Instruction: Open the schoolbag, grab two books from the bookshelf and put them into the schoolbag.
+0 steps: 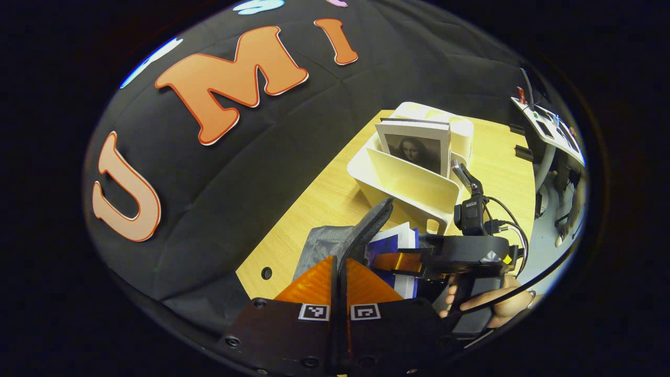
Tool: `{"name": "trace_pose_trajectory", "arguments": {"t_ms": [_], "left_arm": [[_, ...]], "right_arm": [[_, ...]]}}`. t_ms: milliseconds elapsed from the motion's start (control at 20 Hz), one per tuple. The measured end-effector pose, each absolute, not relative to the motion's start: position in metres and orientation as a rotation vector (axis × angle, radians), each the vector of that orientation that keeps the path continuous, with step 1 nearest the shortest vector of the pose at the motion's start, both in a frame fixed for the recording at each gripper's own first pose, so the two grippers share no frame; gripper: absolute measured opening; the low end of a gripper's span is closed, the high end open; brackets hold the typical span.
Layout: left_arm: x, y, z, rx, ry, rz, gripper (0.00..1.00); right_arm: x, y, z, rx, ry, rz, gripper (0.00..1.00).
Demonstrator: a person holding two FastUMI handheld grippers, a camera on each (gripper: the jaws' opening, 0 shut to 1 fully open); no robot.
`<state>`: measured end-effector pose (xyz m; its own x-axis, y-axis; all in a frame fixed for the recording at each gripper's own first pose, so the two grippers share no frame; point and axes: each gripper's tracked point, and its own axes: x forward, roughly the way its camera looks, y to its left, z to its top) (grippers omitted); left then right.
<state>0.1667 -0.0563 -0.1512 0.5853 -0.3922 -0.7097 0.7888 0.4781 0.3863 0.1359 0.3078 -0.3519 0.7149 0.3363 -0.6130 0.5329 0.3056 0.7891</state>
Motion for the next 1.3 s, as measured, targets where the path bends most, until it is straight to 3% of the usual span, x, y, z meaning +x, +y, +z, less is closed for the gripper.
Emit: {"name": "trace_pose_trajectory", "arguments": {"t_ms": [100, 150, 250, 650, 1300], "left_arm": [[0.174, -0.054, -0.157, 0.737, 0.616, -0.773, 0.01], [0.177, -0.055, -0.159, 0.724, 0.626, -0.772, 0.01], [0.179, -0.057, -0.159, 0.695, 0.636, -0.775, 0.01], [0.188, -0.043, -0.16, 0.65, 0.64, -0.762, 0.01], [0.148, -0.034, -0.184, 0.611, 0.644, -0.807, 0.01]], "right_arm": [[0.125, 0.309, -0.357, 1.273, 0.904, -0.177, 0.58], [0.12, 0.309, -0.356, 1.253, 0.934, -0.183, 0.76], [0.114, 0.307, -0.351, 1.204, 0.976, -0.183, 0.99], [0.085, 0.294, -0.325, 1.162, 1.046, -0.182, 1.0], [0.068, 0.179, -0.279, 1.079, 0.836, -0.357, 0.99]]}}
